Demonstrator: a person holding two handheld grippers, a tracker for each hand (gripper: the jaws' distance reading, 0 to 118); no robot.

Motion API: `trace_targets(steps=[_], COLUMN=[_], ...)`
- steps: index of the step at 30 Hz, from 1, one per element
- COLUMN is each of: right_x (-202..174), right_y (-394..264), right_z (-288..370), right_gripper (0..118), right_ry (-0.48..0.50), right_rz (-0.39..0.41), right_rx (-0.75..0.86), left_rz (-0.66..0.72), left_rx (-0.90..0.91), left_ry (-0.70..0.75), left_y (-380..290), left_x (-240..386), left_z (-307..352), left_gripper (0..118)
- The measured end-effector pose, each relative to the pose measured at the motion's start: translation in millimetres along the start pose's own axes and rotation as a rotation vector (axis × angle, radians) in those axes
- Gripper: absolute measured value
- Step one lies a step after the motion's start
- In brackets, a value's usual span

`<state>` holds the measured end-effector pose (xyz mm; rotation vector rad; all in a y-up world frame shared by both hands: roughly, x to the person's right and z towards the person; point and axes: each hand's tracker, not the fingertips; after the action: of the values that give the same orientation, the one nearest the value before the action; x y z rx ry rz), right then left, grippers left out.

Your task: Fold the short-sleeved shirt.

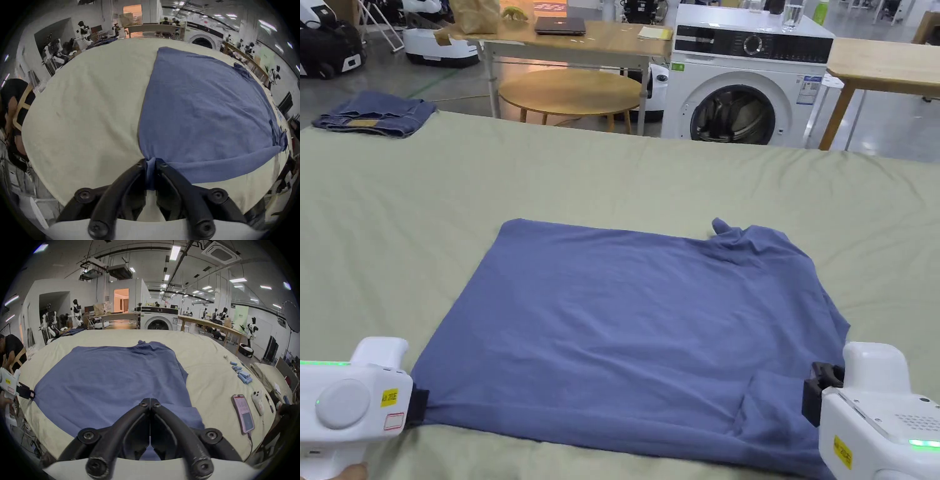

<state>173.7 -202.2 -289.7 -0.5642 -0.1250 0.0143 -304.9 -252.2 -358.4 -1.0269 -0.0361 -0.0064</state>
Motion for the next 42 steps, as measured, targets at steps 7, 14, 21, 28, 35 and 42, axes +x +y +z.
trace_targets(steps=[7, 14, 21, 28, 35, 42], right_x=[51.9, 64.4, 65.5, 70.5, 70.0, 65.4], right_y=[5.0, -32.0, -56.7, -50.9, -10.3, 47.7], right_z=[9.2, -5.7, -30.2, -20.8, -2.0, -22.6], right_gripper=[39, 50, 24, 5, 5, 5], right_ry=[-0.036, -0.038, 0.000, 0.052, 0.077, 0.083], right_rz=[-0.025, -0.011, -0.073, -0.088, -0.103, -0.100], right_rx=[-0.170, -0.357, -0.422, -0.380, -0.240, -0.160], left_rz=[0.029, 0.019, 0.029, 0.032, 0.069, 0.094], left_rx=[0.010, 0.025, 0.049, 0.072, 0.159, 0.286], left_ry=[-0.036, -0.024, -0.034, -0.048, -0.093, -0.114], left_y=[-1.6, -5.4, -10.7, -10.9, 8.4, 70.3], left_x=[-8.8, -6.0, -8.5, -12.8, -15.7, -18.9], left_z=[2.5, 1.8, 2.8, 9.2, 32.4, 46.0], left_gripper=[4, 4, 4, 4, 3, 3])
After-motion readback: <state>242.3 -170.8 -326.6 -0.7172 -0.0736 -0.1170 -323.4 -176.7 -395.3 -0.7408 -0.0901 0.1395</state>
